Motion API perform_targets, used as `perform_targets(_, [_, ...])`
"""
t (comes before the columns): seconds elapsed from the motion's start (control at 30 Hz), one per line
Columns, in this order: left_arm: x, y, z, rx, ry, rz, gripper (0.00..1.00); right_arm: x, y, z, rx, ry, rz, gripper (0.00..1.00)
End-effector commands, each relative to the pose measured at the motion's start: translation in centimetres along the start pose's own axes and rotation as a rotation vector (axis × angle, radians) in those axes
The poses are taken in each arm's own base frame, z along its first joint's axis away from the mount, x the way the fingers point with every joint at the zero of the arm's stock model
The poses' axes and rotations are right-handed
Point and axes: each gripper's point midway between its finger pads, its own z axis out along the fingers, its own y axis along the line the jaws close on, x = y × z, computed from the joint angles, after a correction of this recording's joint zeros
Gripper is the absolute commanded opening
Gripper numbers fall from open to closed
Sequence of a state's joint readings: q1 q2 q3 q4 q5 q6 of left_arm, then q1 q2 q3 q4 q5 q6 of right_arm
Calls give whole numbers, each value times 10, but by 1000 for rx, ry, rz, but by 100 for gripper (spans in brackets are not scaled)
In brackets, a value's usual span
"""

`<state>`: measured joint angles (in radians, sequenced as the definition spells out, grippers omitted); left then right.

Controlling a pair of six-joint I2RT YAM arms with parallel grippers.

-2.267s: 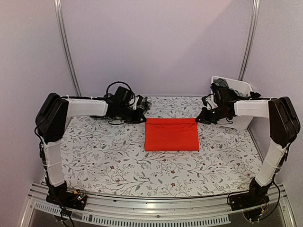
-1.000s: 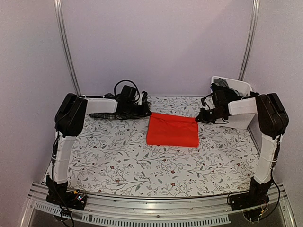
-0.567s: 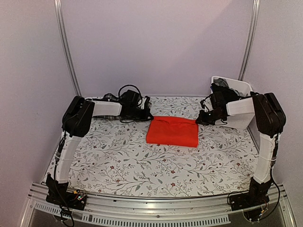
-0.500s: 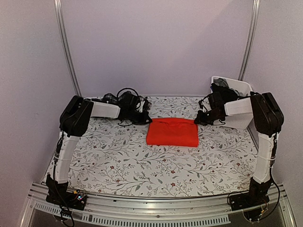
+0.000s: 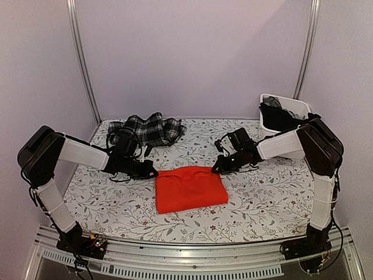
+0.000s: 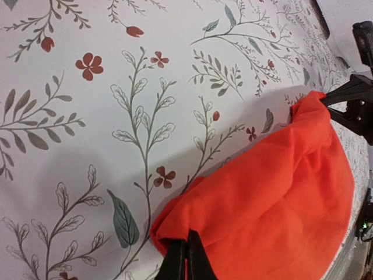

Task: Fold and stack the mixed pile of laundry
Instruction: Fold the 2/3-rectangle-folded T-shirt at the center of the board, then smooth out the square-folded T-shirt at the center of the board.

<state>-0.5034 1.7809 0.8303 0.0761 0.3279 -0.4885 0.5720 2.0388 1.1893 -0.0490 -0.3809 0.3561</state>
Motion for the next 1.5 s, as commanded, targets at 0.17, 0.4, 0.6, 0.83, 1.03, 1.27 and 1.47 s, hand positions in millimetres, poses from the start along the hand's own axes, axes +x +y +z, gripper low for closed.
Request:
perform_targets(0.17, [-29, -20, -40, -7, -104, 47, 0, 2, 15, -51, 2, -2, 13, 0])
perform_targets(0.4, [-34, -14, -26, -34, -71, 67, 0, -6, -7, -61, 21, -18, 42, 0])
perform_targets(0.6, [-42, 0, 0, -50, -68, 56, 0, -16, -24, -42, 14, -12, 61, 4])
perform_targets(0.83, [-82, -2, -33, -76, -195, 53, 44, -37, -21, -70, 47, -78, 49, 55])
perform_targets(1.03, [-73, -44, -74, 73, -264, 153, 61, -45, 20, -126, -50, -189, -82, 69])
perform_targets(1.27, [-27, -102, -37, 337, -147, 232, 60, -23, 92, -106, -410, -118, -157, 70])
perform_targets(1.47, [-31, -111, 5, 422, -111, 213, 60, -16, 96, -52, -508, -40, -117, 70])
